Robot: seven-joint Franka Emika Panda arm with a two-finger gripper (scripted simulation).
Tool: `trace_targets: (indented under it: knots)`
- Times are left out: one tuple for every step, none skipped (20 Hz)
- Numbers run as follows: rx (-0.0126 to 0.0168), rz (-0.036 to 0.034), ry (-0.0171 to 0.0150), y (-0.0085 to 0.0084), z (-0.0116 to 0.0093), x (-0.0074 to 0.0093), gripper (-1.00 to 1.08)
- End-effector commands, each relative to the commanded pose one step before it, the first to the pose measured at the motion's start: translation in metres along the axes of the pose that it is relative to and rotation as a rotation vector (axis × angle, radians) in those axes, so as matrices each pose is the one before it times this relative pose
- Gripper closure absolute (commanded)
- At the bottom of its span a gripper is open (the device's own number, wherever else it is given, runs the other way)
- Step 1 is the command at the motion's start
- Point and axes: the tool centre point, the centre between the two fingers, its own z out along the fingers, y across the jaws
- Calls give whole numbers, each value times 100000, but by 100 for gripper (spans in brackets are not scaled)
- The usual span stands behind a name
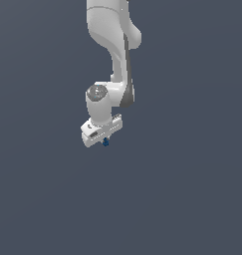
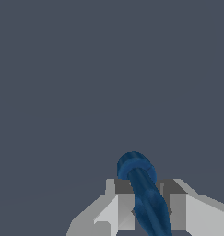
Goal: Pick up the object and move it to a goal position.
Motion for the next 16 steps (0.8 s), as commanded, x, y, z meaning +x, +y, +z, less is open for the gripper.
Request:
trace_targets:
  knots:
    - [-80, -39, 60, -618, -1108, -9, 108]
    - [0, 0, 0, -303, -522, -19, 108]
    - [0, 0, 0, -327, -566, -20, 108]
    - [0, 0, 0, -352, -610, -21, 108]
    - [-38, -22, -54, -389, -647, -9, 108]
    - [0, 0, 0, -401, -699, -23, 108]
    - [0, 0, 0, -426, -745, -23, 108]
    - [0, 0, 0, -452, -792, -23, 108]
    - [0, 0, 0, -472, -832, -22, 108]
    - [0, 0, 0, -476, -841, -20, 108]
    - [-29, -18, -35, -489, -845, -7, 108]
    - [0, 0, 0, -481, -857, -15, 108]
    - [0, 0, 0, -469, -840, -12, 108]
    - [0, 0, 0, -448, -805, -9, 108]
    - [0, 0, 0, -426, -769, -6, 108]
    - [0, 0, 0, -405, -733, -2, 108]
